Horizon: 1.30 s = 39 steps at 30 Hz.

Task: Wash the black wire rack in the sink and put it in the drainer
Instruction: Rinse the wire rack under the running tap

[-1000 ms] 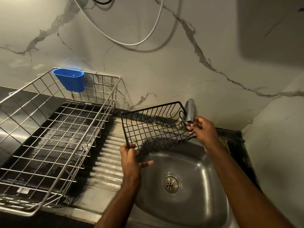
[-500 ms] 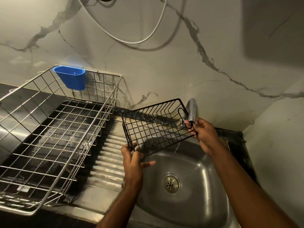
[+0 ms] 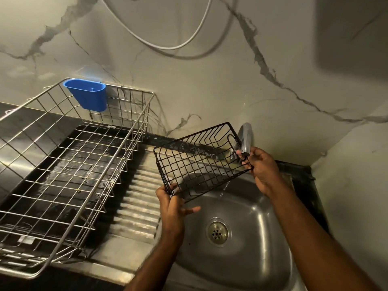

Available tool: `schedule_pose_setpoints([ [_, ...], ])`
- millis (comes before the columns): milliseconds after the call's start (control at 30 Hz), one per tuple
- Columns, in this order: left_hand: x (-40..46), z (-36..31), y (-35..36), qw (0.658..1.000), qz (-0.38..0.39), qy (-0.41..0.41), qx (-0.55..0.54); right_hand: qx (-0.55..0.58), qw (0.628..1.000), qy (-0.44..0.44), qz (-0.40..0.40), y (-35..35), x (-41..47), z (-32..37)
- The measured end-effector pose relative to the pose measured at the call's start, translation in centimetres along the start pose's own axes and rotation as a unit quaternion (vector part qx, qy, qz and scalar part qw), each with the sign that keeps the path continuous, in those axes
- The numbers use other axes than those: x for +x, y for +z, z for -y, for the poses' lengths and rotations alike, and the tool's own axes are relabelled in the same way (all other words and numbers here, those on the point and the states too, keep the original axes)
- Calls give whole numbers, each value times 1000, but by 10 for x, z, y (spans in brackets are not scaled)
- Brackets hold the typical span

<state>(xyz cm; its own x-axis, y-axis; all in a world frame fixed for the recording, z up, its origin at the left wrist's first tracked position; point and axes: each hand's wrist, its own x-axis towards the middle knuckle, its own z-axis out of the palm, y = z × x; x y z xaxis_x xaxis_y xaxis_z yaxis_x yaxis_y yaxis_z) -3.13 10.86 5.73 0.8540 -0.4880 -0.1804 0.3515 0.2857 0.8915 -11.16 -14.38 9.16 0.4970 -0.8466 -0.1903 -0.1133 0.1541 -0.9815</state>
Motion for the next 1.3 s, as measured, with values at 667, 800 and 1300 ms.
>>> schedule_pose_setpoints([
  [667,-5,-24,4,998,-60,-12,-1,43,999,15,3,12,-16,7],
  [800,-10,-30,1,998,-51,-11,19,41,999,23,-1,19,-16,12],
  [1300,-18,-45,-11,996,1,-24,87,13,1000,16,-23,22,-30,13],
])
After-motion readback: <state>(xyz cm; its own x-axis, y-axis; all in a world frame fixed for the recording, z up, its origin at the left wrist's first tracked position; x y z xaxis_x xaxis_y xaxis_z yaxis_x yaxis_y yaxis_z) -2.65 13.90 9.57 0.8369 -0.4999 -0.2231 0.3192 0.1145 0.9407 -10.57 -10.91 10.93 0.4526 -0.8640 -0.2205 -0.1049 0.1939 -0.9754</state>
